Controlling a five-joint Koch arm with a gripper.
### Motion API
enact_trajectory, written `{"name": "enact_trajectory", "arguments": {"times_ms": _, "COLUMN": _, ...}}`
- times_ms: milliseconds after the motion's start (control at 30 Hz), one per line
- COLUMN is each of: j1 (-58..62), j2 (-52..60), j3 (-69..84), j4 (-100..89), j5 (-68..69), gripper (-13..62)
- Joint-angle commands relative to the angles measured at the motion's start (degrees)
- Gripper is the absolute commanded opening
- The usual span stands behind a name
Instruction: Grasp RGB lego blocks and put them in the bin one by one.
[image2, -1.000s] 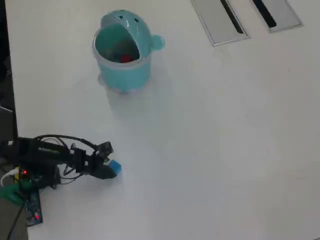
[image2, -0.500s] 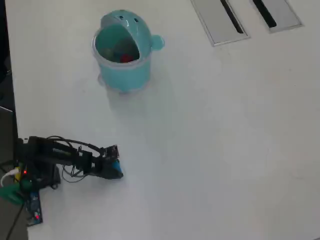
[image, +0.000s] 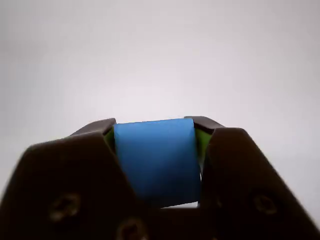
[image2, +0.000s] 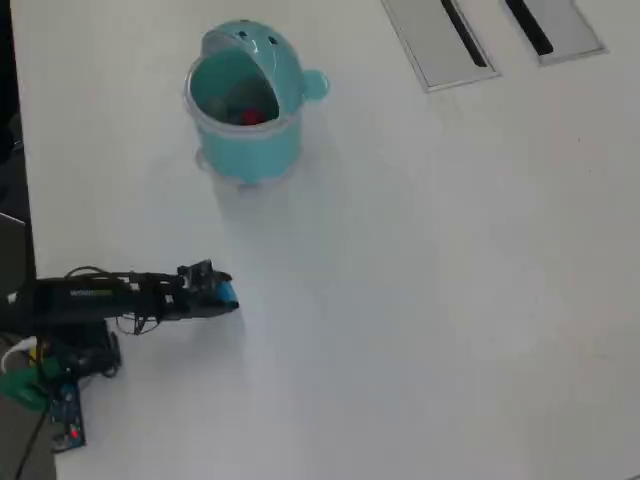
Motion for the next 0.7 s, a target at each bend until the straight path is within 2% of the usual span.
{"name": "enact_trajectory", "arguments": {"times_ms": 0, "j1": -2.46, "j2": 2.99, "j3": -3.16, "j4": -0.26, "j5": 3.08, "gripper": 9.8}}
{"name": "enact_trajectory", "arguments": {"times_ms": 67, "j1": -4.92, "j2": 5.1, "j3": -3.52, "j4": -0.26, "j5": 5.62, "gripper": 5.5}}
{"name": "enact_trajectory", "arguments": {"times_ms": 300, "j1": -16.0, "j2": 10.11, "j3": -6.86, "j4": -0.26, "j5": 12.92, "gripper": 5.4}}
{"name": "enact_trajectory", "arguments": {"times_ms": 433, "j1": -26.37, "j2": 11.25, "j3": -14.06, "j4": -5.63, "j5": 21.45, "gripper": 5.3}}
{"name": "enact_trajectory", "arguments": {"times_ms": 567, "j1": -30.32, "j2": 11.43, "j3": -17.84, "j4": -7.65, "j5": 21.97, "gripper": 5.3}}
{"name": "enact_trajectory", "arguments": {"times_ms": 600, "j1": -32.87, "j2": 11.43, "j3": -20.83, "j4": -7.56, "j5": 21.88, "gripper": 3.7}}
{"name": "enact_trajectory", "arguments": {"times_ms": 633, "j1": -39.29, "j2": 9.93, "j3": -26.98, "j4": -7.65, "j5": 21.01, "gripper": -5.4}}
{"name": "enact_trajectory", "arguments": {"times_ms": 667, "j1": -40.17, "j2": 9.05, "j3": -28.13, "j4": -7.65, "j5": 20.39, "gripper": -5.4}}
